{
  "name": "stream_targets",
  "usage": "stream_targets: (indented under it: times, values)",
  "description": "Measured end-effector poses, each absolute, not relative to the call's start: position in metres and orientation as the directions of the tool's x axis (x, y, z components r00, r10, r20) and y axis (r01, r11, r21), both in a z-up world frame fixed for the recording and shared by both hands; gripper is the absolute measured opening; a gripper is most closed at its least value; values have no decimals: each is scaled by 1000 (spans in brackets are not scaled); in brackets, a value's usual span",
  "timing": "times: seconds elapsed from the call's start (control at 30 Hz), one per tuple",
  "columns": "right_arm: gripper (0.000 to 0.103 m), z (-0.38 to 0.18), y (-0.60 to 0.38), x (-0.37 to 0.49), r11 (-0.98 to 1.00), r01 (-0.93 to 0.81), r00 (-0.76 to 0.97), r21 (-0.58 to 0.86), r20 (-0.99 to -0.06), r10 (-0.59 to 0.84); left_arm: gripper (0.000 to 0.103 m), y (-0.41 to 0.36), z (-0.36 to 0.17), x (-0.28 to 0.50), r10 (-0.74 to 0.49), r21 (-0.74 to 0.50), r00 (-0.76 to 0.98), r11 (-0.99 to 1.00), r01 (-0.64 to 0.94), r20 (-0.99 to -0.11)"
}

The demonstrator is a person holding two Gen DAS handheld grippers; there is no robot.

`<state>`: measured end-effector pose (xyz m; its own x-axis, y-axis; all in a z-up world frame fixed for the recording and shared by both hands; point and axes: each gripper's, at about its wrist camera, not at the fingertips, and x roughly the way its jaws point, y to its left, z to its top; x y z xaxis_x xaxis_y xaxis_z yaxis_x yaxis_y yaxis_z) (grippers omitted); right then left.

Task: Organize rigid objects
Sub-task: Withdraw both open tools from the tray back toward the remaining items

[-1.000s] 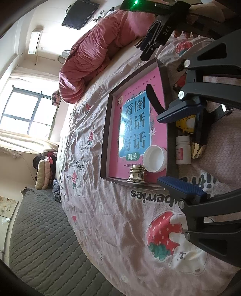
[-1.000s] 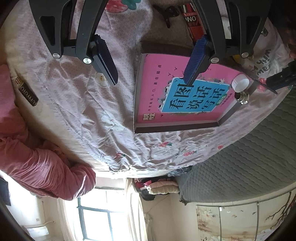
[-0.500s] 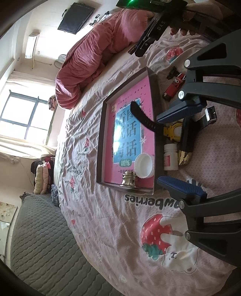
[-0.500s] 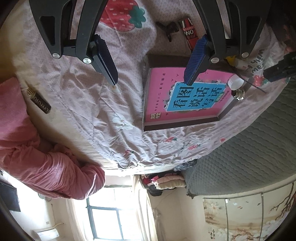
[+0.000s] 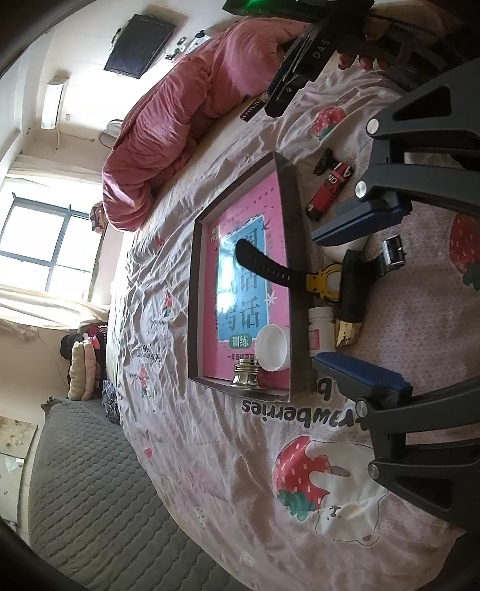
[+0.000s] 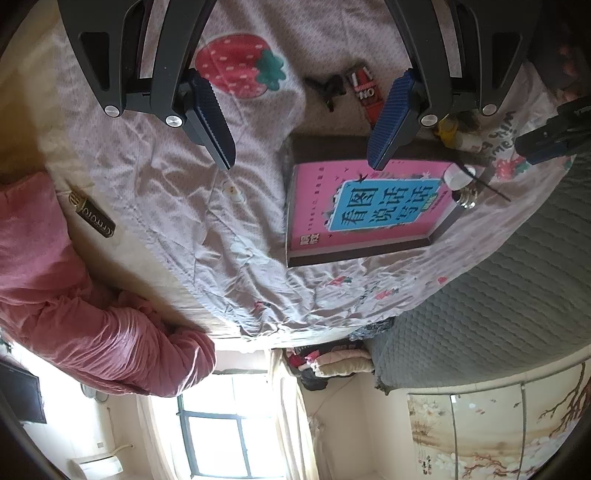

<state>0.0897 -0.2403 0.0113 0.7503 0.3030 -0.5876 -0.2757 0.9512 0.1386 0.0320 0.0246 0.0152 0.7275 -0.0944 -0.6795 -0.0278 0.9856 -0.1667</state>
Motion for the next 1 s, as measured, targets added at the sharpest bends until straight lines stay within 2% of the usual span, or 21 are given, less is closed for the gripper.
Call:
stream_targets:
  times: [0.53, 1.0]
  values:
    - [75, 10, -202, 54, 915, -394, 702, 85, -615, 359, 59, 13, 17, 13, -125, -167, 708, 986, 11, -695]
    - [75, 8, -195, 51, 909, -408, 691, 80, -625, 365, 59, 13, 9, 9, -146, -164, 677, 986, 39, -721]
